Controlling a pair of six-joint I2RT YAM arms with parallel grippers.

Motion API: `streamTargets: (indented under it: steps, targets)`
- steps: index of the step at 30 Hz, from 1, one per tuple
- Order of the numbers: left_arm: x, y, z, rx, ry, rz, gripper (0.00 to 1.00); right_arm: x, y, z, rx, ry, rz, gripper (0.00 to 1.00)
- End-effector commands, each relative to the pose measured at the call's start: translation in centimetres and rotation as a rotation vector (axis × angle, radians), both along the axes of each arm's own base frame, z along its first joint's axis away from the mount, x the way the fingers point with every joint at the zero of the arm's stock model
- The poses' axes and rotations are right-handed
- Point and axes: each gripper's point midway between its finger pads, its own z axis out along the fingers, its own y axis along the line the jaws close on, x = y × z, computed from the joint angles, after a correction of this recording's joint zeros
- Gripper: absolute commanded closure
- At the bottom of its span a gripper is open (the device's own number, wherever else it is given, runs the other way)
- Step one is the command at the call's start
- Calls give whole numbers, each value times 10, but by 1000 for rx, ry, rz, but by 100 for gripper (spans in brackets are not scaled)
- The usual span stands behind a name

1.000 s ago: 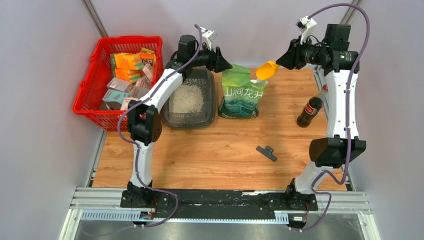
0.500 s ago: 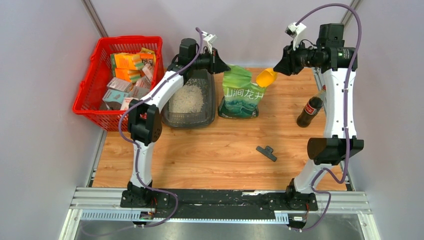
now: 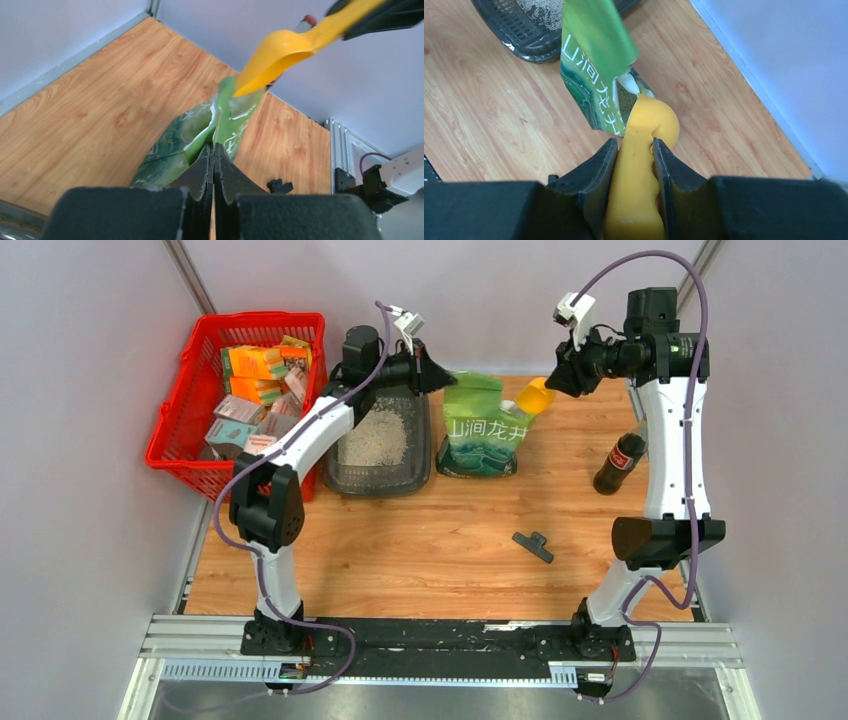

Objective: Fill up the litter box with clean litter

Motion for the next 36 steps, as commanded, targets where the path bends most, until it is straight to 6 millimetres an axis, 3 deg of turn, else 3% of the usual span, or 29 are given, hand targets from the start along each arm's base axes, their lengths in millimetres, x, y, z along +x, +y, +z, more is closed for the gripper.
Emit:
streamTargets:
  steps: [1,7,13,17,22,26,30,33,35,36]
  targets:
    - [-40,2,71,-85,-169,-43,100,-33,5,9,-47,-2,70,100]
    - [-60,-2,72,-90,-178,-74,100,-72,21,-17,-94,95,209,100]
    - [-73,3,79,-95,-204,-72,100,-85,25,-30,-132,133,244,100]
    - [-90,9,85,-92,-231,-86,100,-73,20,-46,-150,201,187,100]
    - [-109,9,77,-81,-243,-102,100,-33,9,-57,-95,296,-132,100]
    - [-129,3,79,-76,-281,-129,100,-19,15,-58,34,369,-340,100]
    - [-127,2,80,-74,-280,-108,100,-21,31,-78,72,430,-416,100]
    - [-124,-3,82,-85,-269,-94,100,-21,38,-82,111,440,-485,100]
    - [-121,-6,83,-91,-266,-78,100,-19,40,-77,183,409,-524,100]
    - [-121,-7,86,-95,-273,-78,100,-6,43,-67,228,328,-516,100]
